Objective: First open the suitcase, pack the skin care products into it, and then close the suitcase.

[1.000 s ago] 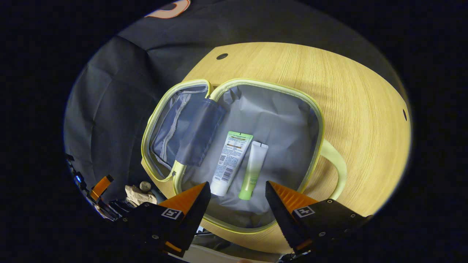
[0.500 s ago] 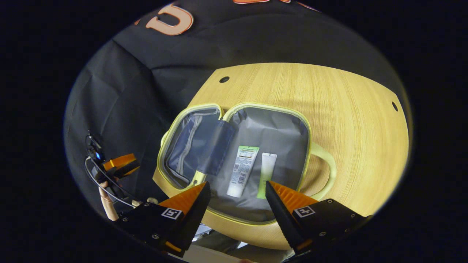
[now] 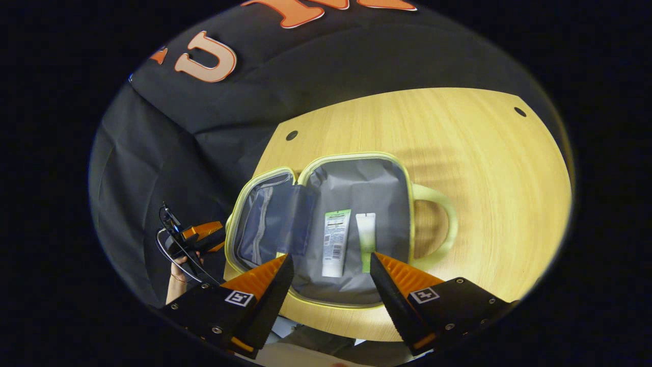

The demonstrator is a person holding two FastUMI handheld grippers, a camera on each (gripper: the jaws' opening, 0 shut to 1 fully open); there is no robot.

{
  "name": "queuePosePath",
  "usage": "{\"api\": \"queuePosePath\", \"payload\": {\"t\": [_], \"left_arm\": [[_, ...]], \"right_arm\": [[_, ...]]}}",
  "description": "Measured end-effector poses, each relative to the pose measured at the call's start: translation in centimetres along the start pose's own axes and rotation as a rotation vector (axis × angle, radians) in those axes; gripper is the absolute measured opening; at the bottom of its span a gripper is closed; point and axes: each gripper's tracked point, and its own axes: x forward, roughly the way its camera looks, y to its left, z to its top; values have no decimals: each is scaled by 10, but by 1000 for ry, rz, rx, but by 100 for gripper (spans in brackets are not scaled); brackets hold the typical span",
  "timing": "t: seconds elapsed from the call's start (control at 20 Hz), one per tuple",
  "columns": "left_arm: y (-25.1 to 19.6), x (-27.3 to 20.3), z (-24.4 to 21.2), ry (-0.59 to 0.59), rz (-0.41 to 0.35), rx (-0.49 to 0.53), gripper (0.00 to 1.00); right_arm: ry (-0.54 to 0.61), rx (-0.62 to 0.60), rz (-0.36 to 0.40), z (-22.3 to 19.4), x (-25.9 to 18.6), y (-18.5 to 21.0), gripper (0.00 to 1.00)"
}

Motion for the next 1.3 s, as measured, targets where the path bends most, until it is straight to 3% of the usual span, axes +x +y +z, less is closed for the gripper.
{"api": "queuePosePath", "payload": {"t": [0.15, 0.2, 0.3, 0.35, 0.45, 0.7, 0.95, 1.15, 1.3], "left_arm": [[10, 25, -4, 24, 8, -25, 95], [7, 29, -7, 35, -7, -42, 76], [-6, 38, -15, 62, -40, -79, 73], [13, 41, -12, 47, 75, -73, 53], [12, 45, -16, 57, 127, -73, 14], [-33, 0, 6, -21, 188, 138, 8], [-169, -60, 12, -102, 191, 398, 8], [-278, -77, -23, -129, 196, 630, 7], [-334, -71, -56, -136, 235, 793, 7]], "right_arm": [[-14, 44, -1, -7, -5, -2, 96], [-19, 58, 1, -9, -4, -3, 96], [-30, 73, -7, -10, -6, -9, 96], [-33, 74, -10, -11, -7, -10, 96], [-33, 70, -2, -13, -10, -13, 96], [-36, 59, 31, -11, -23, -14, 96], [-75, 24, 36, 3, -39, -34, 96], [-130, 23, 54, 29, -66, -57, 96], [-203, 43, 48, 53, -88, -85, 96]]}}
